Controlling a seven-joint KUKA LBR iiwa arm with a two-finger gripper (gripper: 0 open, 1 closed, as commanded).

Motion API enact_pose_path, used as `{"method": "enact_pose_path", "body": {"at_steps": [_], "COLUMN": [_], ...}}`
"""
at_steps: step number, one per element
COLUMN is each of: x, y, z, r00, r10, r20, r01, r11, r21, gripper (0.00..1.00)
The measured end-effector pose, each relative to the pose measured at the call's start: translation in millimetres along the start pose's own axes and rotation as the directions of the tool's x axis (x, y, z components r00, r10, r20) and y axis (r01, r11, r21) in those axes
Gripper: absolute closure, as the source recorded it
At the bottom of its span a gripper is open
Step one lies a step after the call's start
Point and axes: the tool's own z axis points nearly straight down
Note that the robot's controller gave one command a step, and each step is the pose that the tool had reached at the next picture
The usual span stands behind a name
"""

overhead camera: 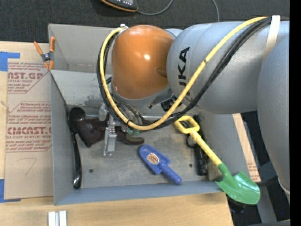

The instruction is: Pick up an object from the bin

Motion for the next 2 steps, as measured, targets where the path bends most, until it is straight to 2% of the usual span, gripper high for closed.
{"method": "enact_pose_path", "body": {"at_steps": [1,2], "x": [-2.1,-38.2], "y": [-1.6,-63.1], "z": [-4.1,147.9], "r00": [1.000,1.000], "r10": [0.002,-0.015], "r20": [0.009,0.010], "r01": [-0.002,0.015], "r11": [1.000,1.000], "r21": [-0.002,-0.003], "gripper": [0.00,0.00]}}
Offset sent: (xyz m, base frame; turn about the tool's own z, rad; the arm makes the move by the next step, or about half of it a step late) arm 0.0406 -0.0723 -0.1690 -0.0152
